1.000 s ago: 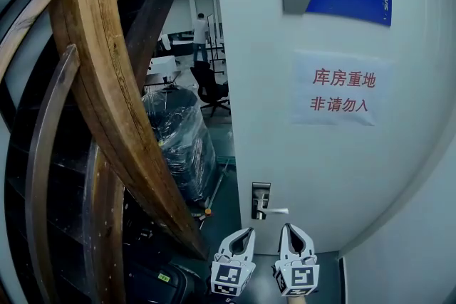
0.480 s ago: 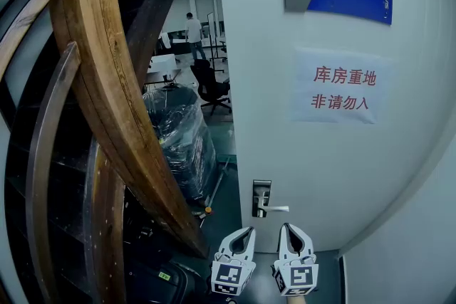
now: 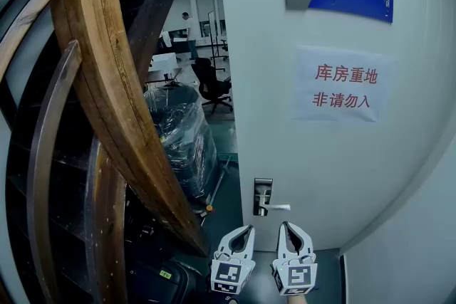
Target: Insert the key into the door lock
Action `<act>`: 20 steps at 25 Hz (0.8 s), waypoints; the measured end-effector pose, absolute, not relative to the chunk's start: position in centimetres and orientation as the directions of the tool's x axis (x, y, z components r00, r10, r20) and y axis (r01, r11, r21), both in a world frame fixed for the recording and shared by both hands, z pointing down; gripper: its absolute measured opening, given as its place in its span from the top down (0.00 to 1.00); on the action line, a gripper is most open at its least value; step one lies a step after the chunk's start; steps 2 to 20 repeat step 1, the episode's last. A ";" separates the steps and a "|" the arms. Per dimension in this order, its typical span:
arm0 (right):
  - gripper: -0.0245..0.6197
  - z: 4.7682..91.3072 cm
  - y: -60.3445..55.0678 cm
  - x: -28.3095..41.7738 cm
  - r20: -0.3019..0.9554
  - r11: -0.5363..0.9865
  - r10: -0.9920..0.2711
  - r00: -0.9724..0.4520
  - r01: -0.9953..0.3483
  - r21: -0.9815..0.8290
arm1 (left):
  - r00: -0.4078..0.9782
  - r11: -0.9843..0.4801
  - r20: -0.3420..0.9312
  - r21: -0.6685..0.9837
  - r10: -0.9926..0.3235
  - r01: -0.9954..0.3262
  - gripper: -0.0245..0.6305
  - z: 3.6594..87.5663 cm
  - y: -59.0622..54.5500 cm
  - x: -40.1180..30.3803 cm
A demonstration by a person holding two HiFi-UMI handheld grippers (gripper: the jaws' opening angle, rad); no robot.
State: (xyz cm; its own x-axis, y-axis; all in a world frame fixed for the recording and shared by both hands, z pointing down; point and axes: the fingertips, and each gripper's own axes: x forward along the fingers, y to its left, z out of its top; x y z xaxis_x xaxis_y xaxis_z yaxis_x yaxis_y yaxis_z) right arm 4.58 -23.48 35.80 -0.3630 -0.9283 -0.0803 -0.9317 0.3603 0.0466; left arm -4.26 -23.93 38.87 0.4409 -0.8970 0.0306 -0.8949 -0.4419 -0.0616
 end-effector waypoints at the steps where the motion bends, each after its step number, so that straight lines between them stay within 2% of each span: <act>1: 0.95 35.6 -23.5 4.4 -0.085 0.361 -0.927 -0.365 -0.931 0.060 | 0.441 -0.442 0.029 -0.064 -0.897 -0.895 0.96 38.8 -24.0 -4.3; 20: 0.95 35.6 -23.5 4.4 -0.085 0.361 -0.927 -0.365 -0.931 0.060 | 0.441 -0.442 0.029 -0.064 -0.897 -0.895 0.96 38.8 -24.0 -4.3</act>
